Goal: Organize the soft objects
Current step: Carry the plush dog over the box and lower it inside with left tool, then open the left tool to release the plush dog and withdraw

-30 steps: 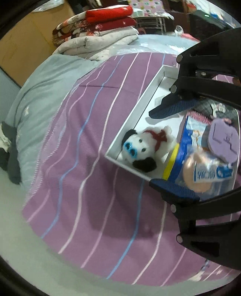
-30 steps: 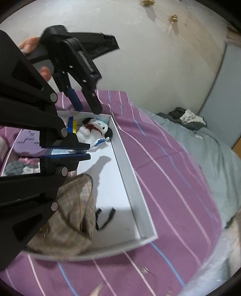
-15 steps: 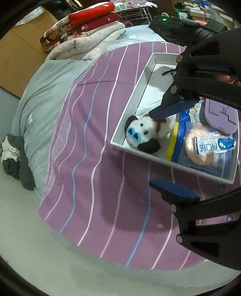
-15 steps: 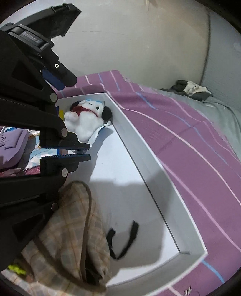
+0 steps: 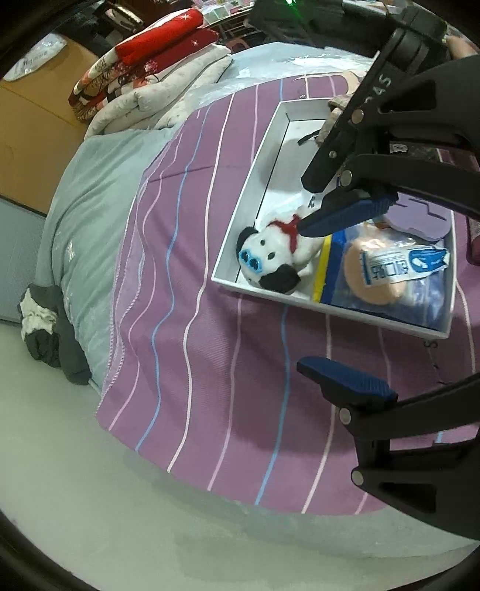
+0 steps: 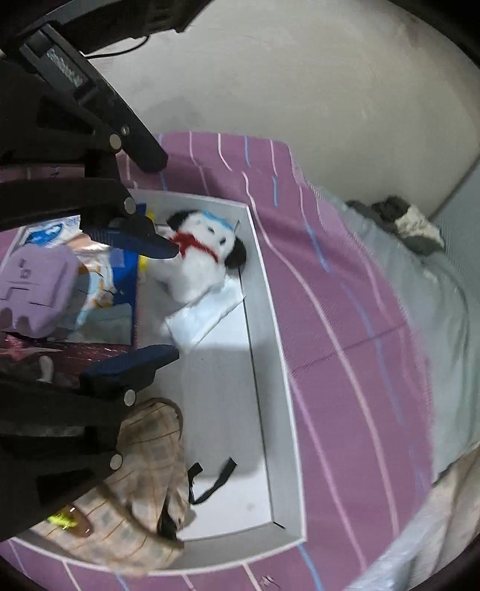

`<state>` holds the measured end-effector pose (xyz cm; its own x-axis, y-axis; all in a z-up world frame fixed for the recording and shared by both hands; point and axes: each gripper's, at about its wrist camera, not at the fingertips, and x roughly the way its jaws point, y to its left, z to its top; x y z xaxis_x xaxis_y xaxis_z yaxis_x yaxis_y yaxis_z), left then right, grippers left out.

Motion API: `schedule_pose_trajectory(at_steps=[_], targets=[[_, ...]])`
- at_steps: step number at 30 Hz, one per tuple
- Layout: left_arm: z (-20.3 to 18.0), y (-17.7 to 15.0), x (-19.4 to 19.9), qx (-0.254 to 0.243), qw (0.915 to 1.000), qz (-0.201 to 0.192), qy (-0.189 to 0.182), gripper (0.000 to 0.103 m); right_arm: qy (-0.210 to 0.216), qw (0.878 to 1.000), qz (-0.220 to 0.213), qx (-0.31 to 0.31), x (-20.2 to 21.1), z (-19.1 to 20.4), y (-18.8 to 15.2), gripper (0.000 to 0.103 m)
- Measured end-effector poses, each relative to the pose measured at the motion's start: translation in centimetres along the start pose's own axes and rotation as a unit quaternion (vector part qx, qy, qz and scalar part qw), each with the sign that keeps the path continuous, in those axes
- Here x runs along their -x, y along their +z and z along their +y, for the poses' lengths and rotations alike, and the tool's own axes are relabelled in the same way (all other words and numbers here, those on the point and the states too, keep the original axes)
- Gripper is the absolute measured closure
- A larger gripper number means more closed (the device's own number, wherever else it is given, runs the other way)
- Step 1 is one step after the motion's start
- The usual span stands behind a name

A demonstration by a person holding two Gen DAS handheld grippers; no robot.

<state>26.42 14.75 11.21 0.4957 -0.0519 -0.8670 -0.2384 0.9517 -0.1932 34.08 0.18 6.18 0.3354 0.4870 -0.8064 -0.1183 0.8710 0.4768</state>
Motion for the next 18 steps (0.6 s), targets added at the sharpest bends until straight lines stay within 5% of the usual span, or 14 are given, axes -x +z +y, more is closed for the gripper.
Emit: schedule_pose_trajectory(at_steps=[18], targets=[[-0.8,-2.7,3.8,-0.031,0.9989,-0.035,0.000,0.035,-0.018,0.996,-0.011,0.090,6.8,1.0,-3.6,0.054]])
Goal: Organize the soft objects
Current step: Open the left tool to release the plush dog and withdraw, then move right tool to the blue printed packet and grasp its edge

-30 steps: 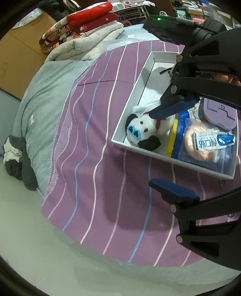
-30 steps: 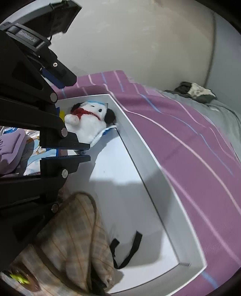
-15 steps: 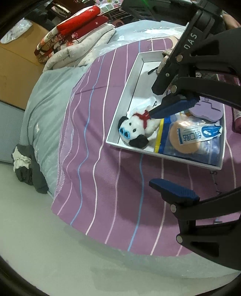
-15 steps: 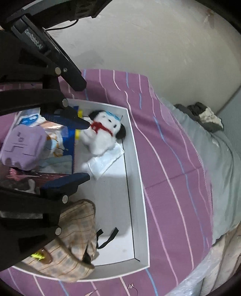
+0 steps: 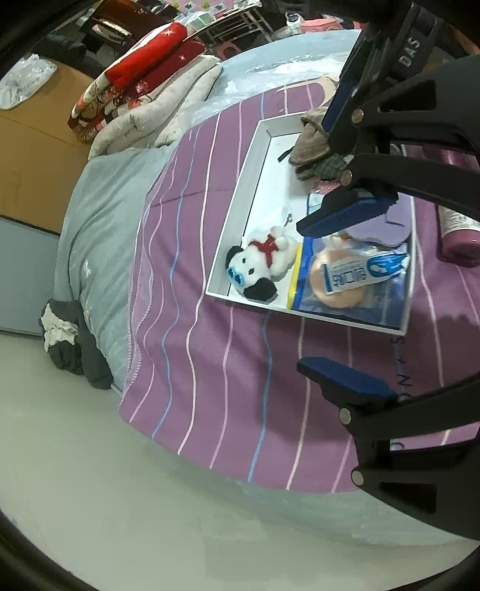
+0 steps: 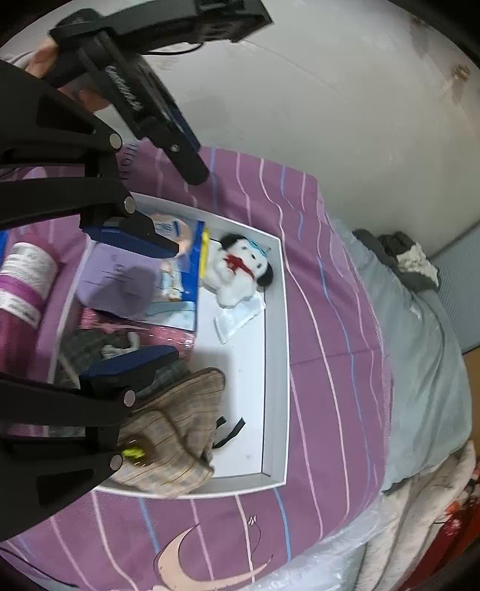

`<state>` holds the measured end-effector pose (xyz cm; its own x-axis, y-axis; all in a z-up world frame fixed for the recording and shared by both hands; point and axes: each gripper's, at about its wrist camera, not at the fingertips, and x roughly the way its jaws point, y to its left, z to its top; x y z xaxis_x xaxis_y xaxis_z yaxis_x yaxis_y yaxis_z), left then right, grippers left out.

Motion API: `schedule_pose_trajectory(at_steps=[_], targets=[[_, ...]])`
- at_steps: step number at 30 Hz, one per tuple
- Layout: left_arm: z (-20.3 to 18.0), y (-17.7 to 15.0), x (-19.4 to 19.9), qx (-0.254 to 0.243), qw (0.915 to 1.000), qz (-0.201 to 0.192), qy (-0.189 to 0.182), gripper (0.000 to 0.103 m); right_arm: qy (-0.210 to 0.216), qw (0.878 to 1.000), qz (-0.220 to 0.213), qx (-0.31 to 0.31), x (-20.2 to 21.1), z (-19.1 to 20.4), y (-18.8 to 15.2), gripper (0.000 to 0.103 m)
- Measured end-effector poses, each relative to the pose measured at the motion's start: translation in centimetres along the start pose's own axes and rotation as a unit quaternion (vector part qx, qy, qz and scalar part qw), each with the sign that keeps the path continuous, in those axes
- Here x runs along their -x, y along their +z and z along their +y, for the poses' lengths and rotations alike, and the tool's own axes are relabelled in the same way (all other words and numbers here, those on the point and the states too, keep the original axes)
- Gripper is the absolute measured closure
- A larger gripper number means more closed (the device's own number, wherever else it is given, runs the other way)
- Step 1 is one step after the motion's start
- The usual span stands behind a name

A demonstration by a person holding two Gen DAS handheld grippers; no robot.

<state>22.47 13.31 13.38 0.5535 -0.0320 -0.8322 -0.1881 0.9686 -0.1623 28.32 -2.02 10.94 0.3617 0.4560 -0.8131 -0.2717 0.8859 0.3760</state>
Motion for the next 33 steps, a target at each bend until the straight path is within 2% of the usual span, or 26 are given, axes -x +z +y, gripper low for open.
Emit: schedule_pose_trajectory(at_steps=[12,21,26,28,33], targets=[[0.2,-4.4,4.2,-0.036,0.9992,0.000,-0.016,0.035,0.006,0.998,0.012,0.058,5.0,1.6,-6.2,0.054],[1.1,-8.4,5.8,-0.044,0.9988,0.010,-0.022,0.035,0.010,0.998,0.014,0.068,7.7,0.2,-11.6,0.054],[1.1,-10.6,5.0,-0.044,0.9978,0.041,-0.028,0.035,0.011,0.997,0.031,0.066,7.1,-0.9,-14.1,0.055],[1.1,-11.4,4.7,-0.051,0.9972,0.049,-0.026,0.035,0.016,0.997,0.037,0.062,6.6,-1.1,-14.7,0.060],[1.4,-13.5,4.7,-0.058,0.9963,0.062,-0.017,0.037,0.059,0.995,0.049,0.059,5.9,-0.6,-16.0,0.063]])
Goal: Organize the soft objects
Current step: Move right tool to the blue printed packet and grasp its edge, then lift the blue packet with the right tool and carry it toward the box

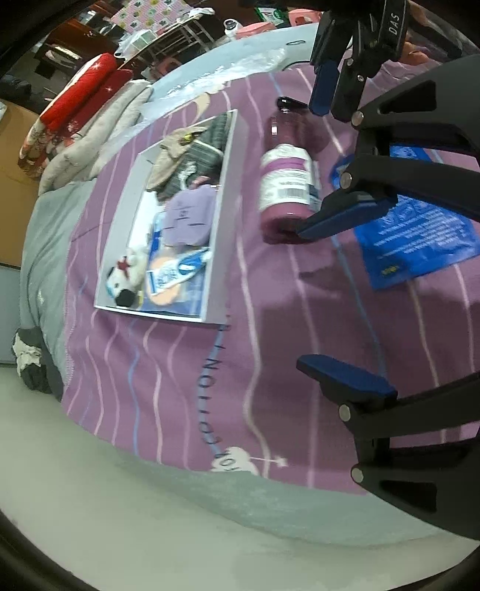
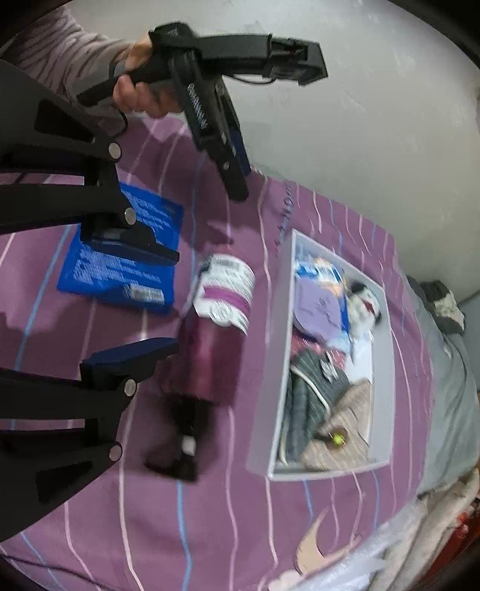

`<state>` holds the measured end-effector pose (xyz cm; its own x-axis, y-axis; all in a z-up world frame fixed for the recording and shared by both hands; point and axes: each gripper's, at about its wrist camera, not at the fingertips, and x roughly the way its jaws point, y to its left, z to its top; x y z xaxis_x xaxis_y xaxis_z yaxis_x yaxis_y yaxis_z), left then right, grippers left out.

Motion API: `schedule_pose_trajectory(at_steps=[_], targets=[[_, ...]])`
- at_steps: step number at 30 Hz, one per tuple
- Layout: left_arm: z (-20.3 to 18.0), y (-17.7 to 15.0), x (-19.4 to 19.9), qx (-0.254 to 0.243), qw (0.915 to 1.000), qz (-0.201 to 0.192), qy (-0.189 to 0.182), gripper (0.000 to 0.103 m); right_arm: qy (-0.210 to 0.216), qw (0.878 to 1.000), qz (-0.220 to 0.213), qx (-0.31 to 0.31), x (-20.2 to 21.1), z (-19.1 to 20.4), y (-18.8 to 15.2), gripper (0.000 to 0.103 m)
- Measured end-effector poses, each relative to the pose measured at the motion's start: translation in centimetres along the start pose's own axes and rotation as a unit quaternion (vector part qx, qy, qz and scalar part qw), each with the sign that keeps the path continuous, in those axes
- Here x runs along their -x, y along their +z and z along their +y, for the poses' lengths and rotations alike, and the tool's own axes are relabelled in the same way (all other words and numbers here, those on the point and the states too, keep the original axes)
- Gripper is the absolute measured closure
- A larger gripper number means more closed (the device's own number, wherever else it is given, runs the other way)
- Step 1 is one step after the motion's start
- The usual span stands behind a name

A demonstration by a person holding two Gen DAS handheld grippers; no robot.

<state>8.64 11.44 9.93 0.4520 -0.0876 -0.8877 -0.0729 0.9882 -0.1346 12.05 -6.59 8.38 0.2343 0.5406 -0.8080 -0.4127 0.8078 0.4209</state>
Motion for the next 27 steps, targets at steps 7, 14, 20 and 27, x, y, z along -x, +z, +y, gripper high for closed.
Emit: schedule_pose_trajectory(at_steps=[7,14,20,27], targets=[[-0.9,-2.5,-0.4,-0.016,0.9997,0.020,0.004,0.038,0.015,0.999,0.050,0.009,-3.2,0.8,-2.1,0.067],[-1.2,-5.8,-1.4,-0.041,0.9977,0.048,0.025,0.040,0.044,0.996,0.068,-0.024,-4.4,-0.4,-3.2,0.072],[-0.4,-6.6,-1.5,-0.032,0.9981,0.033,0.040,0.040,0.082,0.991,0.073,-0.080,-5.1,-1.8,-3.6,0.072],[1.1,-8.3,-1.6,-0.027,0.9959,0.019,0.084,0.041,0.130,0.982,0.081,-0.110,-5.8,-1.9,-3.6,0.082]])
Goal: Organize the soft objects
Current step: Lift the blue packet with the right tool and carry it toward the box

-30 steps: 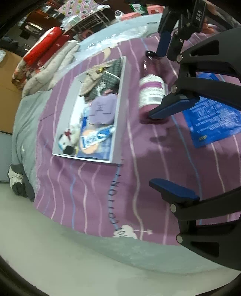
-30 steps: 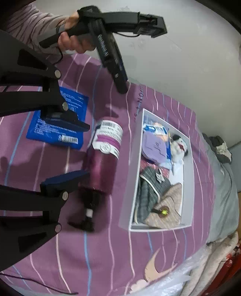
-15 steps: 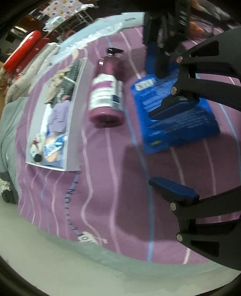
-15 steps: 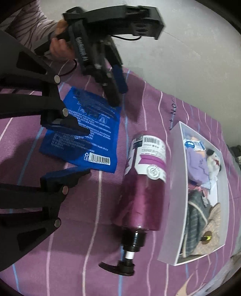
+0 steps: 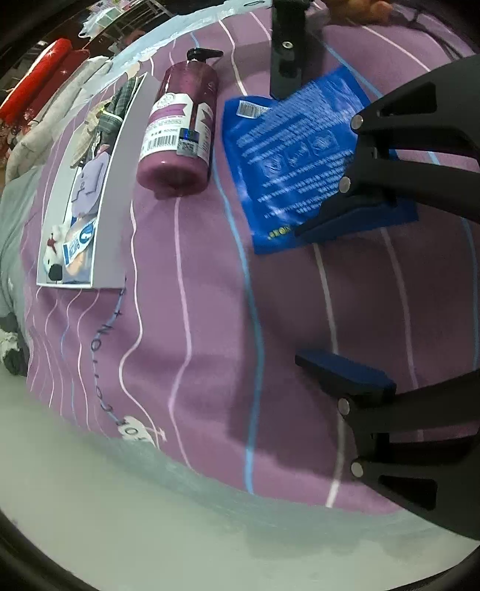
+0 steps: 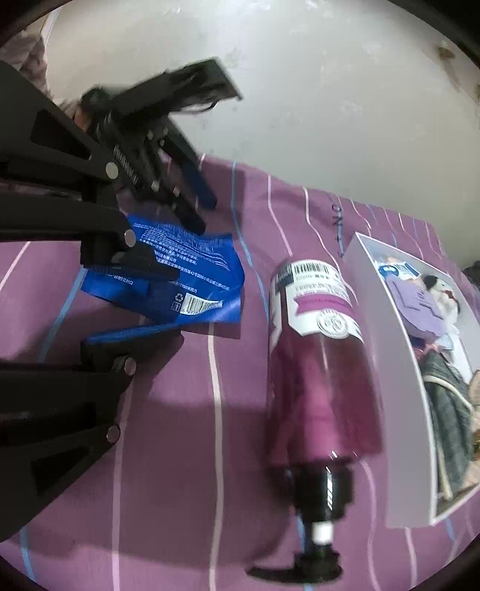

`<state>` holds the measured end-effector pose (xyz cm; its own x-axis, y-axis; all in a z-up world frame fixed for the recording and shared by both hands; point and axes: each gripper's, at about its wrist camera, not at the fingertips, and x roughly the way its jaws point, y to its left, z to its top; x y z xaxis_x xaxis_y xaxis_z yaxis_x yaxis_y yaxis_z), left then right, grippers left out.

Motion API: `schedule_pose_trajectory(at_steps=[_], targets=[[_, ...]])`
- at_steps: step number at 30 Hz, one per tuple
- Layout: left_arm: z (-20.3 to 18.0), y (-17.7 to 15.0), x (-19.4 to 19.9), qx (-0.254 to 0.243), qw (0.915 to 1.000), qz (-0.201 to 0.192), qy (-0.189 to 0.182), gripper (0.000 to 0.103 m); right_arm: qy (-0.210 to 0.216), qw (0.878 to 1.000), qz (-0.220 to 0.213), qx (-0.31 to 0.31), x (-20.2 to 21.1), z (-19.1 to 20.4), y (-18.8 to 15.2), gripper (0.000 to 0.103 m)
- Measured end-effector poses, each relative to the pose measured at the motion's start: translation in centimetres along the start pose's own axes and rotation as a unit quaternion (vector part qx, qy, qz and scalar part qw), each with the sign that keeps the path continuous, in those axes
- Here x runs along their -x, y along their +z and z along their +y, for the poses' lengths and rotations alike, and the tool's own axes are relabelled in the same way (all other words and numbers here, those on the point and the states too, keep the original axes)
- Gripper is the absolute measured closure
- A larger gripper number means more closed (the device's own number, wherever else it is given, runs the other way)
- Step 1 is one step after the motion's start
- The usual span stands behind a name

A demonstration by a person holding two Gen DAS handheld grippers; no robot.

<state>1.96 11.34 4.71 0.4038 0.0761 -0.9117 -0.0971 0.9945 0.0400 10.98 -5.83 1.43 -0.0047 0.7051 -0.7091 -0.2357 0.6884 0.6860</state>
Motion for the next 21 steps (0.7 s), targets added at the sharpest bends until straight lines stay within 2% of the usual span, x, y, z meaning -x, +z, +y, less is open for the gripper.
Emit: schedule_pose_trajectory(at_steps=[3,7,11,15,17,18,21], targets=[[-0.5,-0.5,-0.1,-0.013,0.9998,-0.005,0.012,0.041,0.024,1.000,0.009,-0.005,-0.7,0.4,0.2,0.087],[0.3,-0.4,-0.2,0.009,0.9999,0.000,-0.008,0.044,0.053,0.998,0.017,-0.007,-1.7,1.7,0.5,0.092],[0.4,-0.3,-0.1,0.014,0.9998,0.005,-0.013,0.044,0.083,0.996,0.010,-0.011,-1.7,2.6,0.8,0.092],[-0.1,0.0,-0.3,0.008,0.9999,0.004,-0.005,0.044,0.081,0.997,-0.006,-0.004,-0.5,2.9,1.0,0.092],[-0.2,0.0,-0.3,0.006,1.0000,0.002,-0.003,0.044,0.090,0.996,-0.012,-0.021,0.3,2.3,1.2,0.082],[-0.2,0.1,-0.4,0.005,1.0000,0.002,-0.002,0.044,0.095,0.995,-0.013,-0.031,0.8,1.8,1.0,0.074],[-0.2,0.2,-0.5,0.003,1.0000,0.003,-0.002,0.044,0.089,0.995,-0.012,-0.039,1.0,1.3,1.3,0.073]])
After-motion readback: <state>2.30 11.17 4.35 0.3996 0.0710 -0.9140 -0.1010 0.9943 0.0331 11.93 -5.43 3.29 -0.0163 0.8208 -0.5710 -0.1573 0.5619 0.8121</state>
